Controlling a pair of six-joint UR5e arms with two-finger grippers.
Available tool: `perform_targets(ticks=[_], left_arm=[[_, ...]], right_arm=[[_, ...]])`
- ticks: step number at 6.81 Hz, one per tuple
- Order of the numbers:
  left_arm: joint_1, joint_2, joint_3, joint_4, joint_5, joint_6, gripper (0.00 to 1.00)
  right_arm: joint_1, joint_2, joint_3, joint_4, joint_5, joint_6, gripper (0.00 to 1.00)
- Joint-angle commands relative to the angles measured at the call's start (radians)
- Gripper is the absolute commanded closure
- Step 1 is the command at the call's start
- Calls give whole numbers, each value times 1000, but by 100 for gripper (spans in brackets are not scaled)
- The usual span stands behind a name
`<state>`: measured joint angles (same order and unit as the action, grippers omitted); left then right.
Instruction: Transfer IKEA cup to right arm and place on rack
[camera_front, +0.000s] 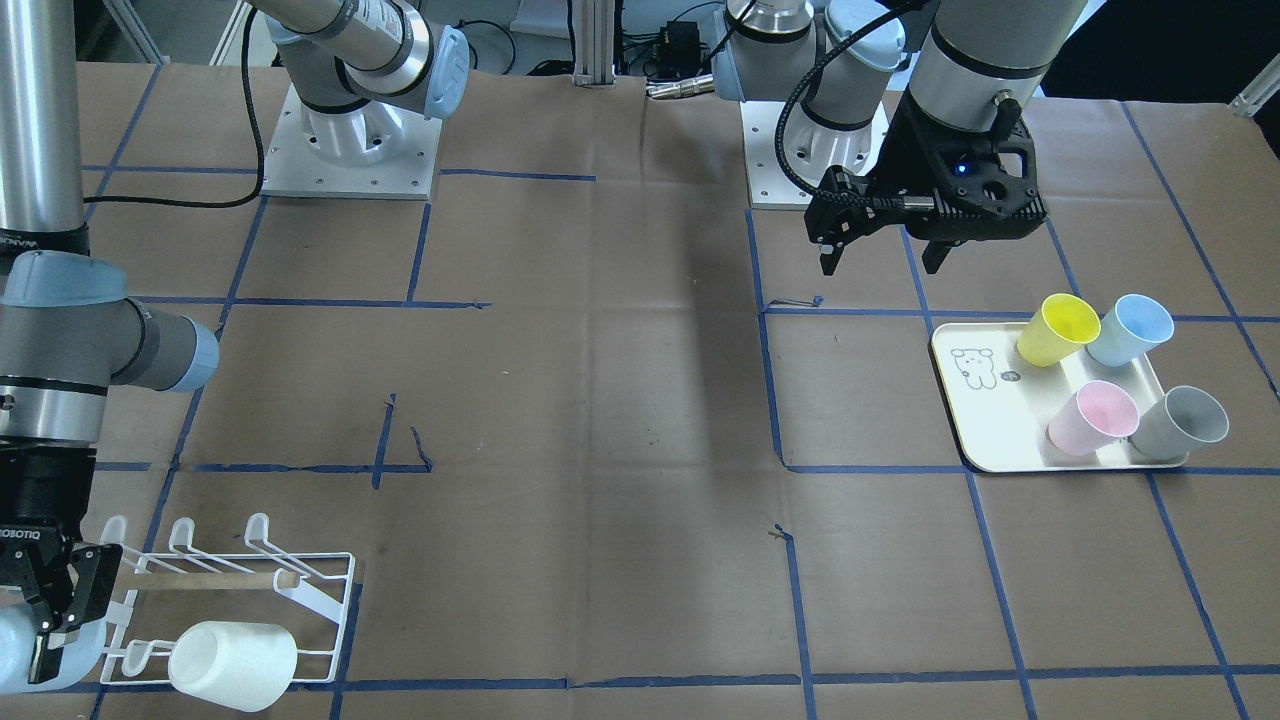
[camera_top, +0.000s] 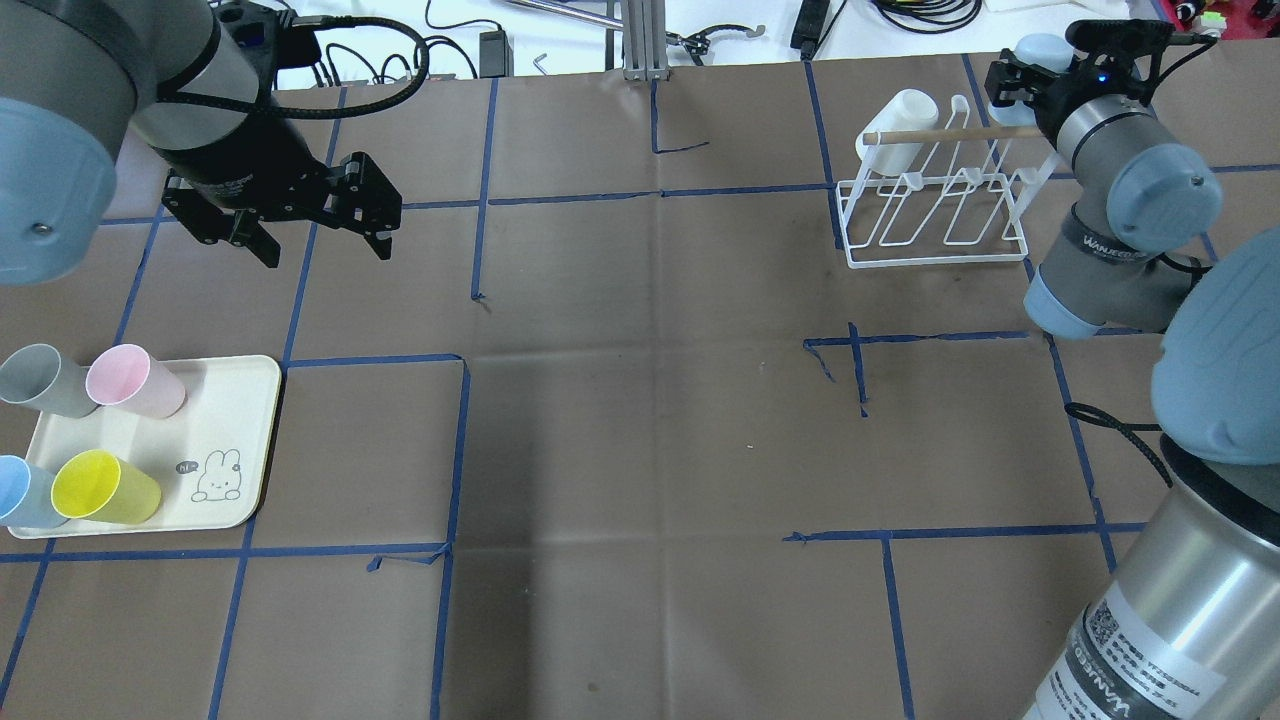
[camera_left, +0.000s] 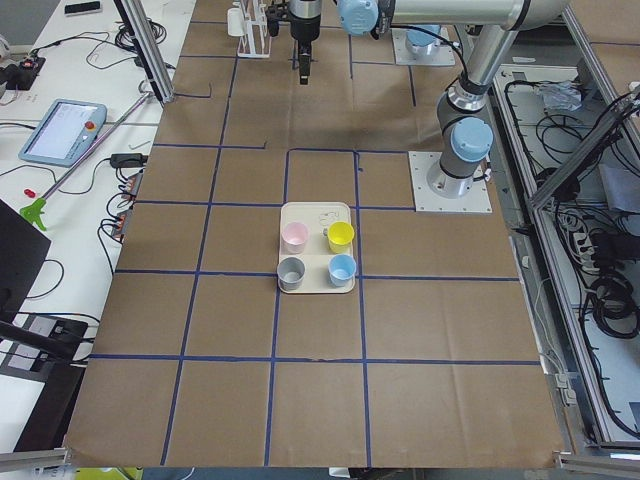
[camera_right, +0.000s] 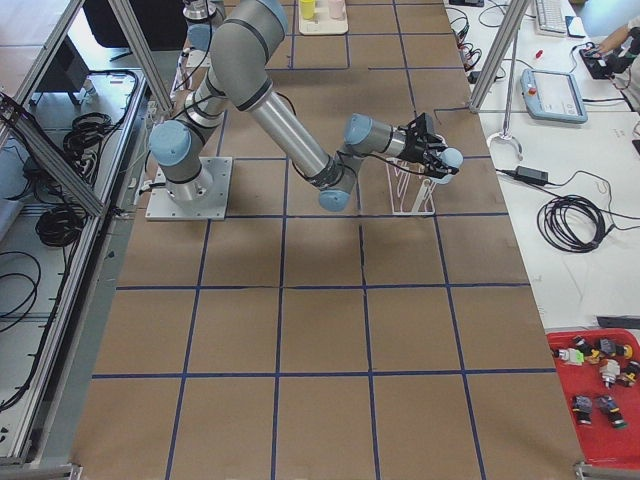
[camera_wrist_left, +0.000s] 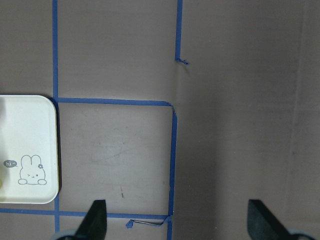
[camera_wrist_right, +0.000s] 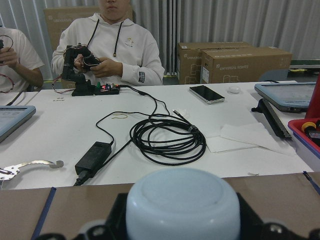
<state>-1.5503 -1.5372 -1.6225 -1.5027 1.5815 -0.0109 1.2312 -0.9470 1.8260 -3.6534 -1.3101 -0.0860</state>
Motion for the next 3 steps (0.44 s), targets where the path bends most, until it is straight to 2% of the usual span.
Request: perform_targets(ticks=[1, 2, 3], left_arm=[[-1, 2, 0, 2, 0, 5, 1], [-1, 2, 0, 2, 0, 5, 1], [-1, 2, 0, 2, 0, 5, 1]], right_arm=[[4, -22, -2, 21, 0, 11, 0], [4, -48, -1, 65, 0, 11, 0], [5, -94, -2, 179, -6, 11, 0]])
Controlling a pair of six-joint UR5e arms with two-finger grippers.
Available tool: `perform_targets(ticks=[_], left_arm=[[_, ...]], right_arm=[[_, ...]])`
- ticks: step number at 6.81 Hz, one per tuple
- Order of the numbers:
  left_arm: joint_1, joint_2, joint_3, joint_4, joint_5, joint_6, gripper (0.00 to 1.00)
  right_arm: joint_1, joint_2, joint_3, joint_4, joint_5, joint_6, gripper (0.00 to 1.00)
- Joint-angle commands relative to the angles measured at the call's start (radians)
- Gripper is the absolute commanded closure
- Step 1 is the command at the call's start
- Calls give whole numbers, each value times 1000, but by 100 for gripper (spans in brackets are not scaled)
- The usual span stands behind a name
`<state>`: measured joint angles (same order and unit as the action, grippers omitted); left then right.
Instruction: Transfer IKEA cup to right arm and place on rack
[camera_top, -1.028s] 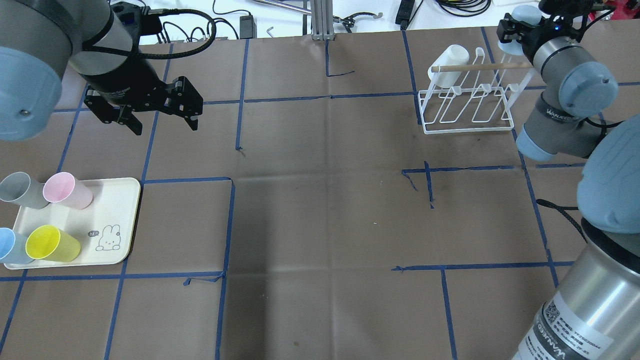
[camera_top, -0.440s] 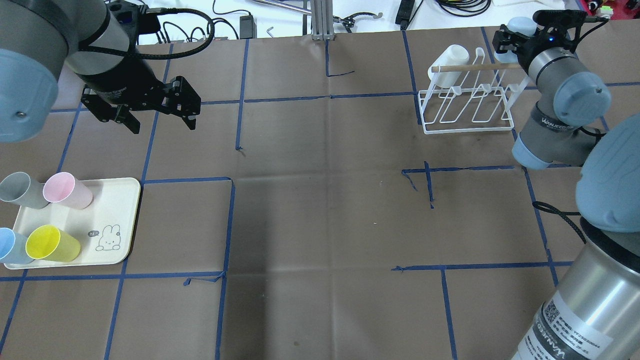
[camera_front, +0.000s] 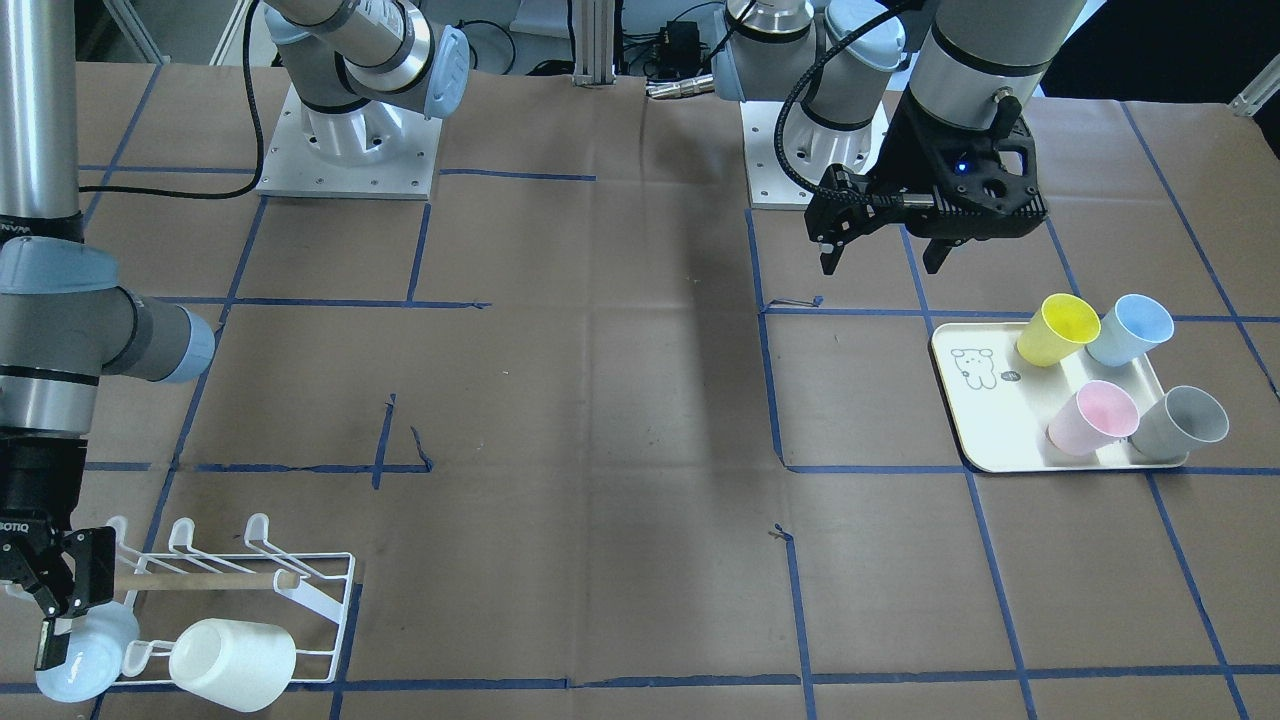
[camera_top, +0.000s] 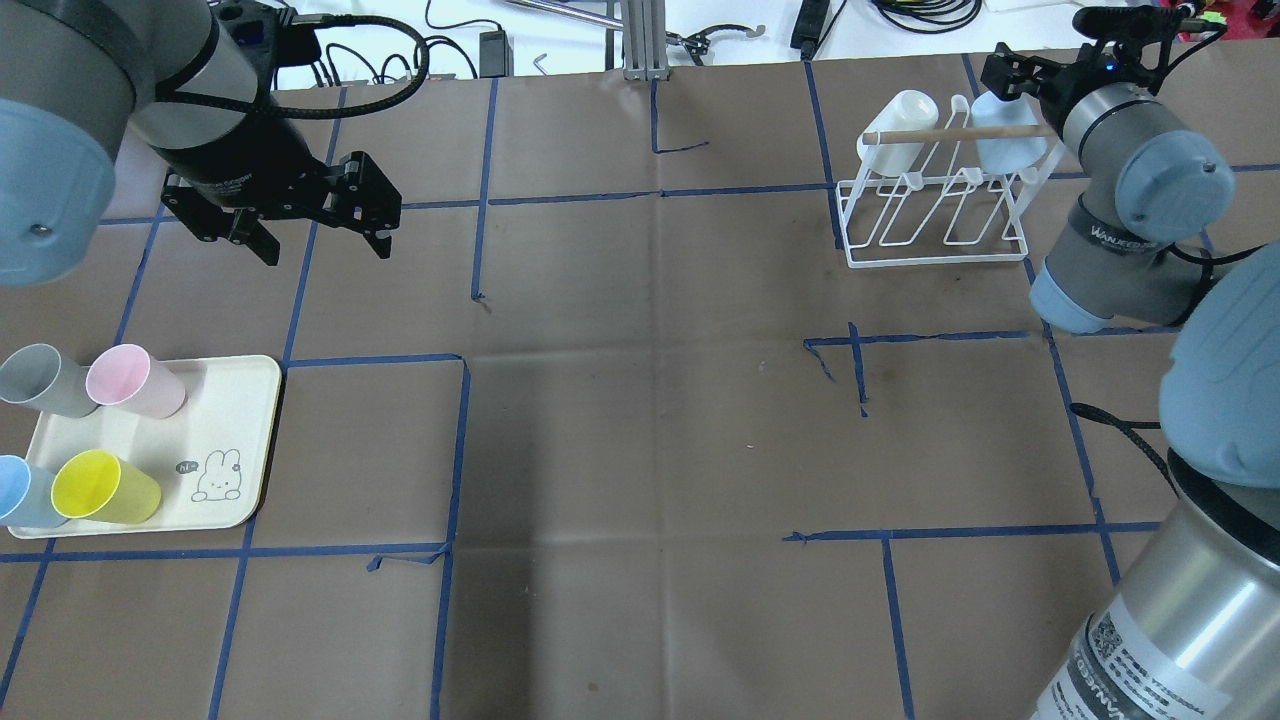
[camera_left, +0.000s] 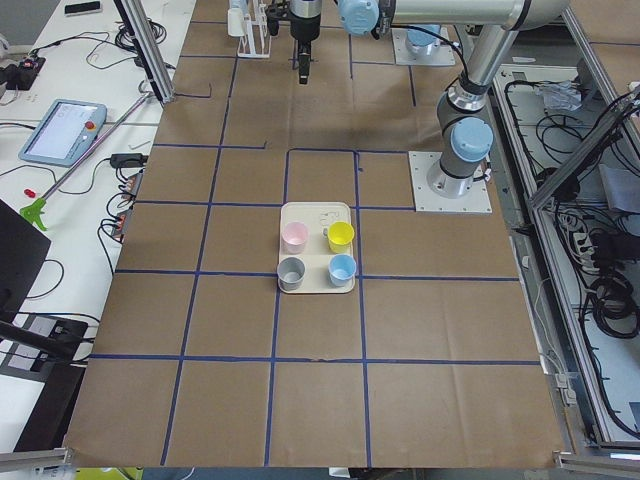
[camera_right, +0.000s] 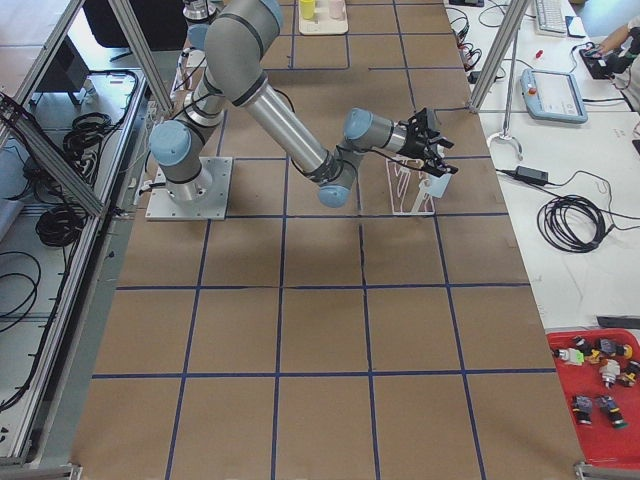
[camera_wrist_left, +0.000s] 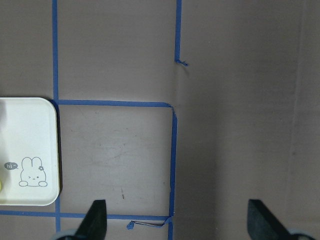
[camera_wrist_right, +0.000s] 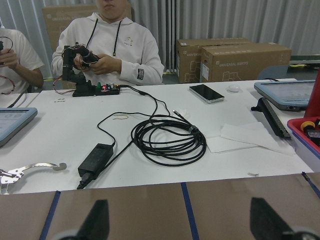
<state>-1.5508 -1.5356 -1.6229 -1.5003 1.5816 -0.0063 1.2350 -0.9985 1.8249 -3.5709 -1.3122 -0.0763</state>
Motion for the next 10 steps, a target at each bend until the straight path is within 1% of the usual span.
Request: perform_targets(ticks=[1, 3, 4, 5, 6, 7, 8, 9, 10], left_arm=[[0, 0, 0, 0, 0, -1, 1], [0, 0, 0, 0, 0, -1, 1], [0, 2, -2, 0, 0, -3, 1], [0, 2, -2, 0, -2, -3, 1], [0, 2, -2, 0, -2, -4, 1], [0, 2, -2, 0, -2, -6, 1], [0, 2, -2, 0, -2, -8, 1], [0, 2, -2, 0, -2, -8, 1], [0, 2, -2, 0, -2, -9, 1]], right_arm=[[4, -111, -3, 239, -5, -3, 0], [30, -282, -3, 544, -9, -5, 0], [53, -355, -3, 774, -9, 4, 0], [70, -414, -3, 932, -12, 1, 0], [86, -463, -3, 1037, -12, 3, 0], [118, -491, -6, 1111, -13, 0, 0], [145, -526, -12, 1217, -13, 4, 0], [162, -558, -31, 1357, -16, 7, 0], [176, -569, -61, 1477, -50, 13, 0]])
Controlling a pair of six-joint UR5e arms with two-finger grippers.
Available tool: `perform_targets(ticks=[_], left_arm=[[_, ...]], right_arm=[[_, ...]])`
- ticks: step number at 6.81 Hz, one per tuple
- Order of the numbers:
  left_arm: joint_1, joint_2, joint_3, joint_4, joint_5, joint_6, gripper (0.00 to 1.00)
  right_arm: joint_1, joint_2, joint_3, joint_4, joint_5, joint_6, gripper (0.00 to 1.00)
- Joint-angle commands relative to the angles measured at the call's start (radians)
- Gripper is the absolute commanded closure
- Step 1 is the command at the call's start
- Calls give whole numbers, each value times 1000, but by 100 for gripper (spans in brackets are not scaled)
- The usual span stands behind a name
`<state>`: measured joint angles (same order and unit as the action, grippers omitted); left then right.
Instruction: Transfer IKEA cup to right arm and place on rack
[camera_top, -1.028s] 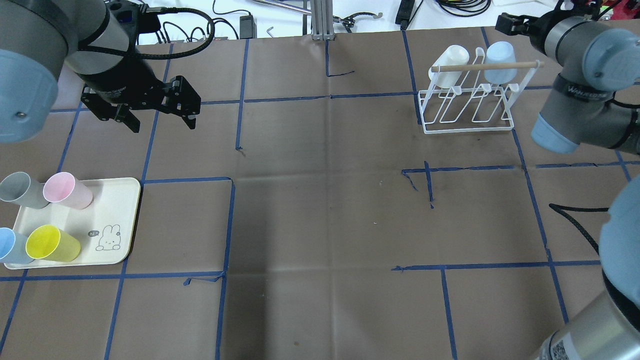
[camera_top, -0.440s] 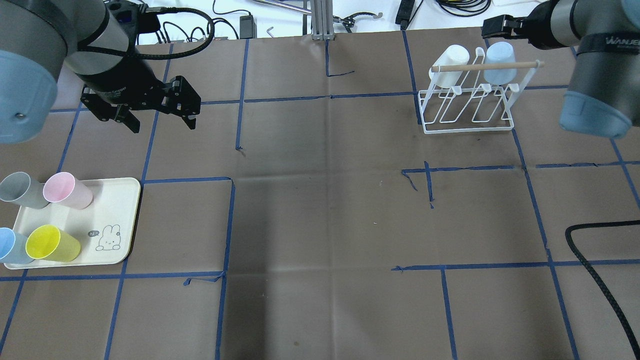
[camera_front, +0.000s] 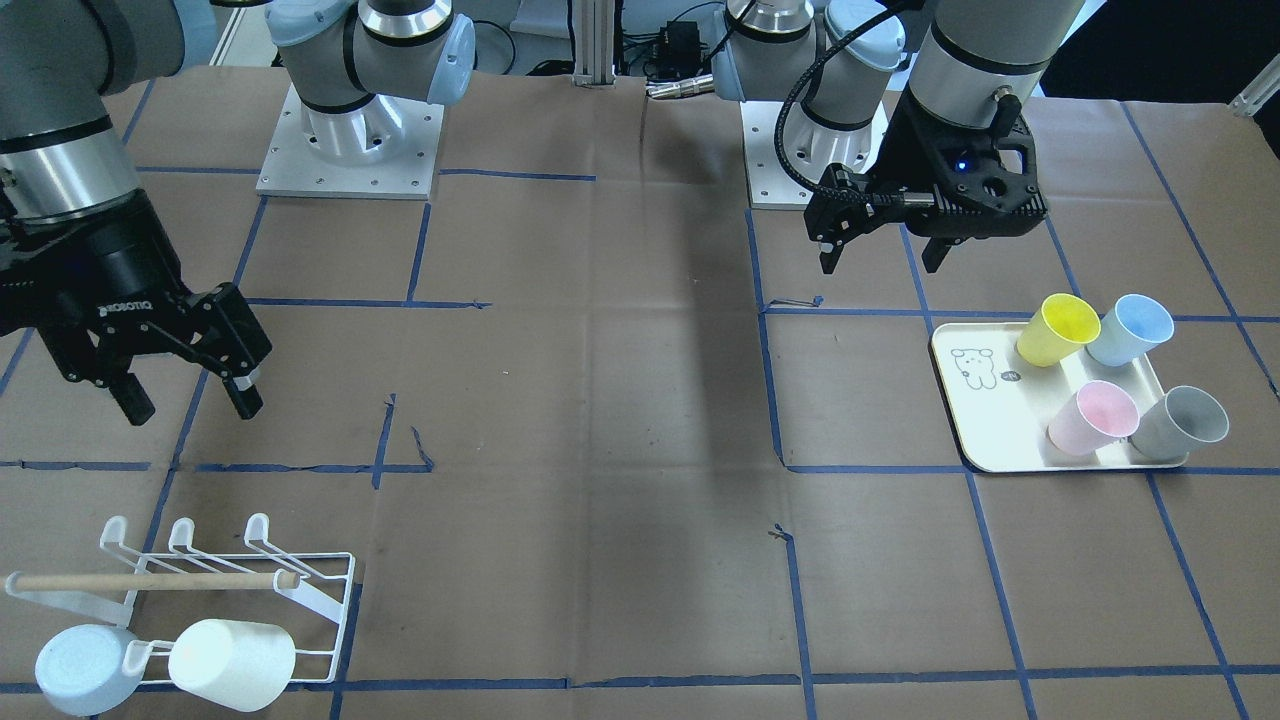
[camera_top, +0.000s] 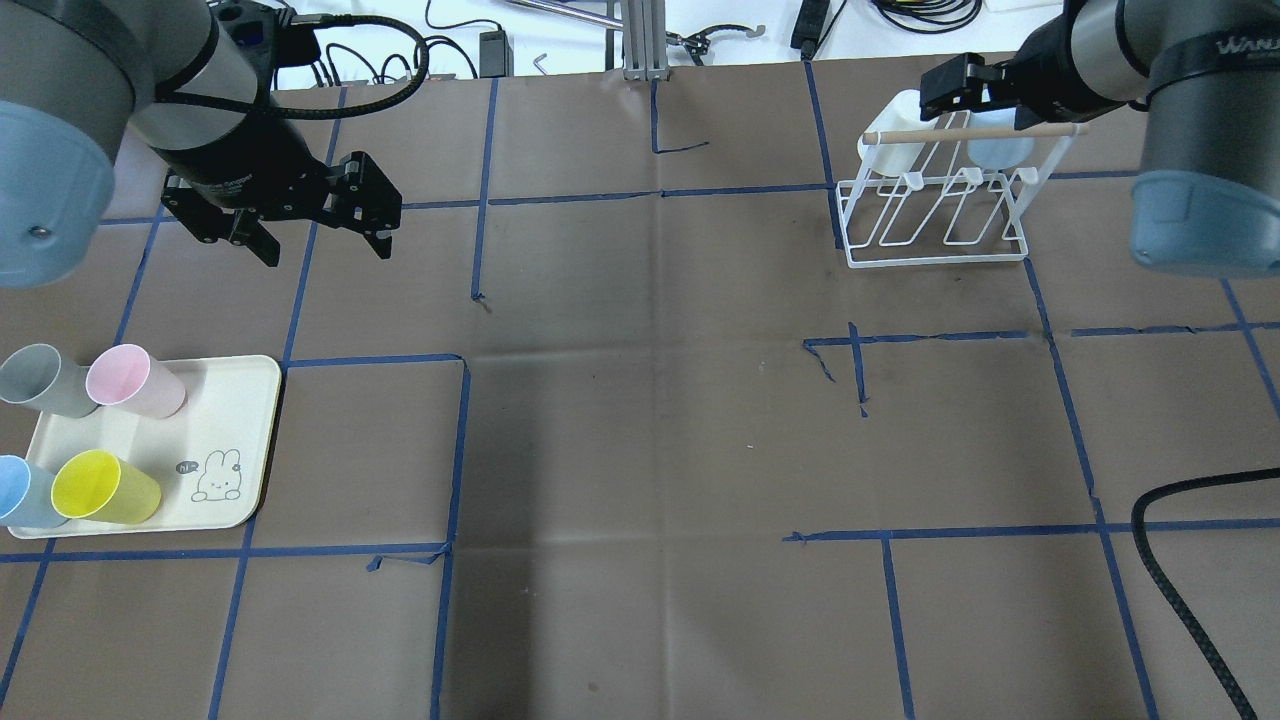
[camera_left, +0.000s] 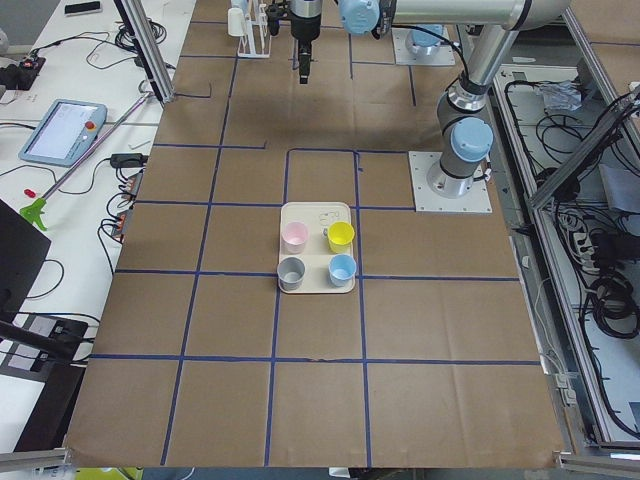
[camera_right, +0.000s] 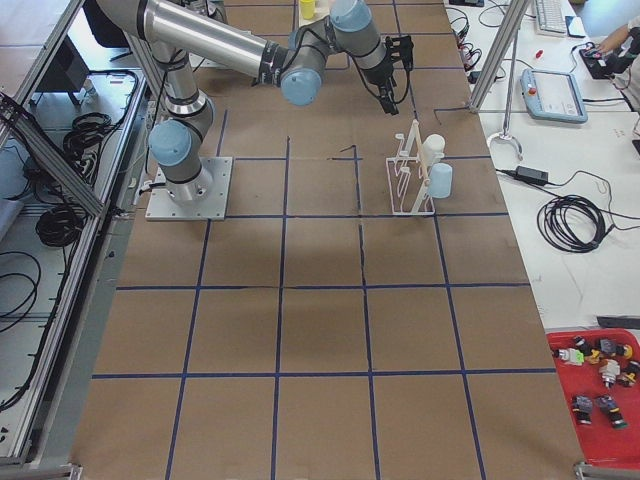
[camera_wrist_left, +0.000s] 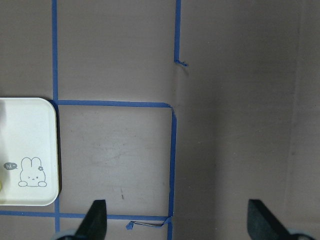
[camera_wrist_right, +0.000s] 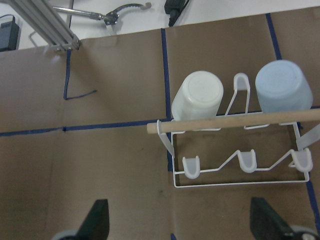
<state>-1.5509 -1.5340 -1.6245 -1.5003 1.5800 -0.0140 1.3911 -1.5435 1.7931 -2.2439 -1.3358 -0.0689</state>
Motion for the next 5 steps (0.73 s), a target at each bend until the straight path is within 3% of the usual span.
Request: perform_targets(ticks=[1, 5], left_arm=[[0, 0, 0, 0, 0, -3, 1], [-2, 0, 0, 0, 0, -3, 1]], right_arm=[[41, -32, -49, 226, -84, 39, 0], [218, -109, -129, 563, -192, 219, 0]])
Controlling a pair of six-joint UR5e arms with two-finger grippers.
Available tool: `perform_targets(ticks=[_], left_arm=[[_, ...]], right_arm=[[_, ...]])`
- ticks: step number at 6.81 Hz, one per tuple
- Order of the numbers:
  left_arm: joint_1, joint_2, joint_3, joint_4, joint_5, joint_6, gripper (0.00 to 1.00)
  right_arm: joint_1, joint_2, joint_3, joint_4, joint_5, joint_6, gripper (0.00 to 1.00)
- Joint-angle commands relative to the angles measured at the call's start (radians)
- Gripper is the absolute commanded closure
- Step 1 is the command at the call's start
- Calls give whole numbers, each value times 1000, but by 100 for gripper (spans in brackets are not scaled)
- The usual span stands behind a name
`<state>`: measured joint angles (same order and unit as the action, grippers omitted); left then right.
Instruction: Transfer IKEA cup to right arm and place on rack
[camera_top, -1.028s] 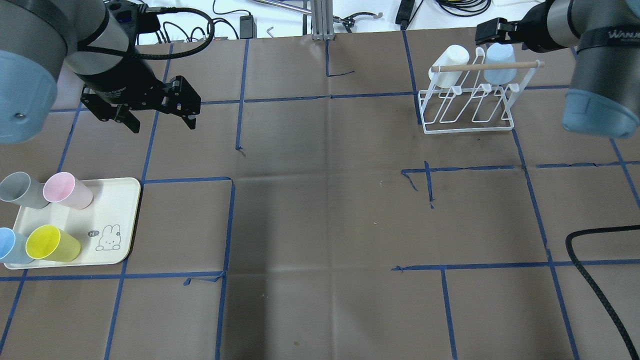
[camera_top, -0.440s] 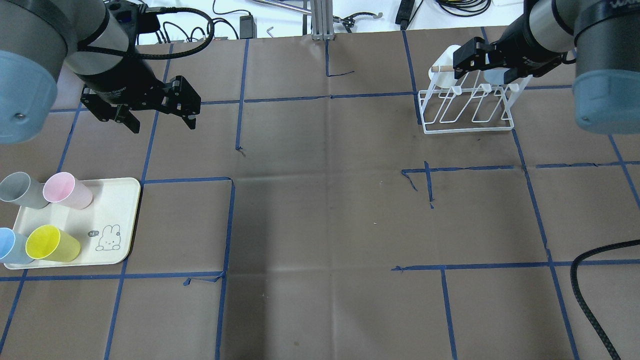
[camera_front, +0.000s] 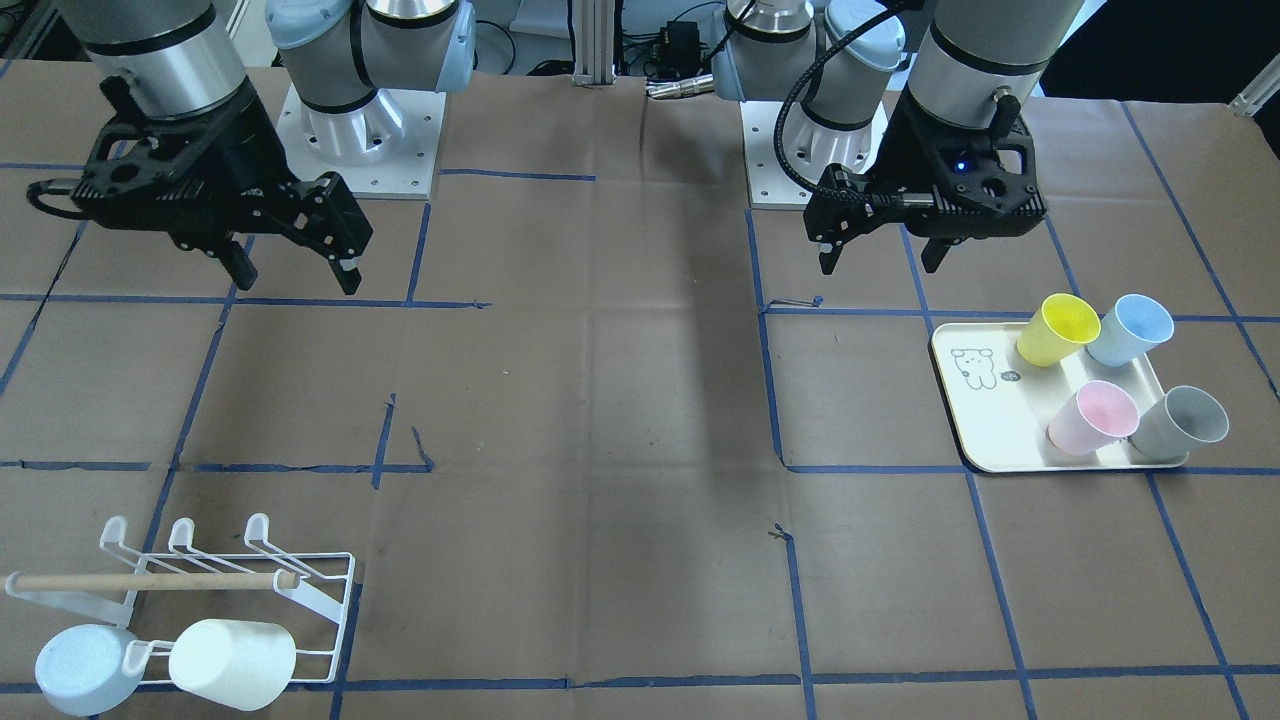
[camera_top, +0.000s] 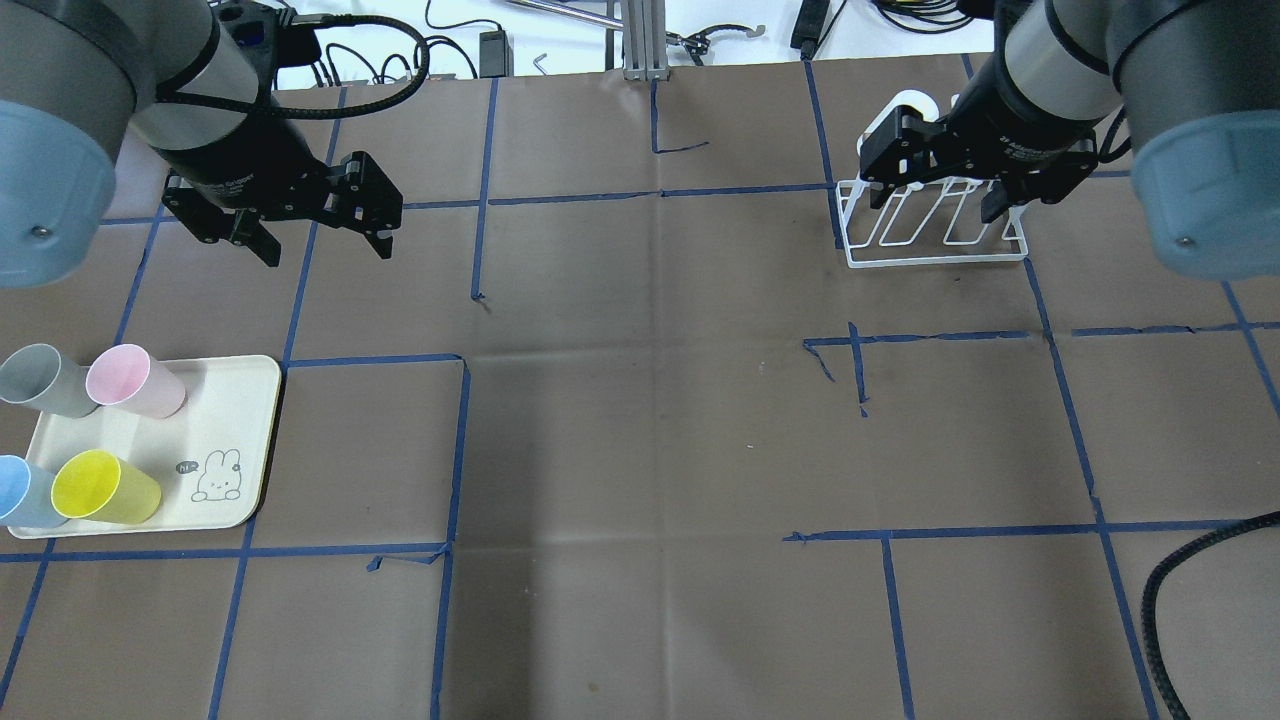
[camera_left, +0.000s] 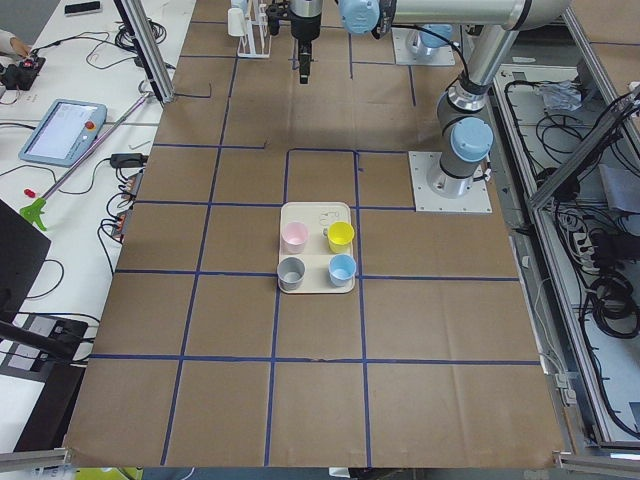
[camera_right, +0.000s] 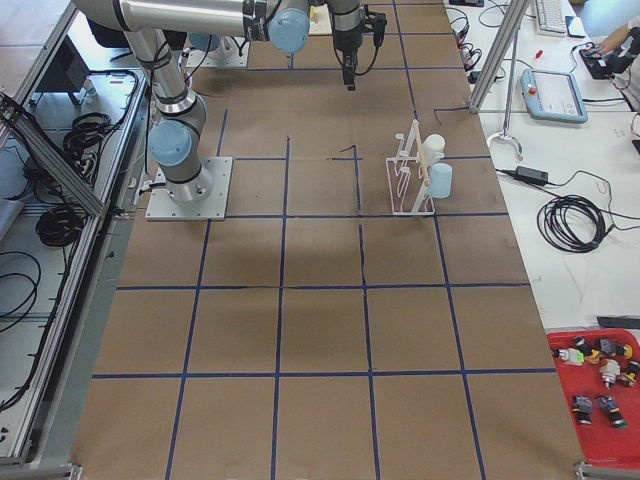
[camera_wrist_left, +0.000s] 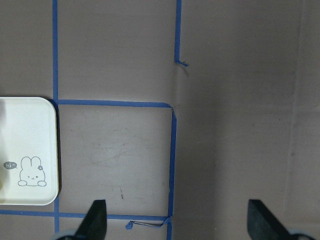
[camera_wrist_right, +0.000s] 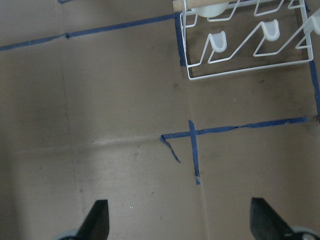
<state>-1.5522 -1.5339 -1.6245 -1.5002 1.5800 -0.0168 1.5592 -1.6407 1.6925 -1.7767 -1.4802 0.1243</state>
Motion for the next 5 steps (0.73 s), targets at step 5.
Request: perform_targets(ticks=[5], left_arm=[[0, 1, 0, 0, 0, 2, 1]], right_arm=[[56, -10, -28, 140, -52, 12, 0]])
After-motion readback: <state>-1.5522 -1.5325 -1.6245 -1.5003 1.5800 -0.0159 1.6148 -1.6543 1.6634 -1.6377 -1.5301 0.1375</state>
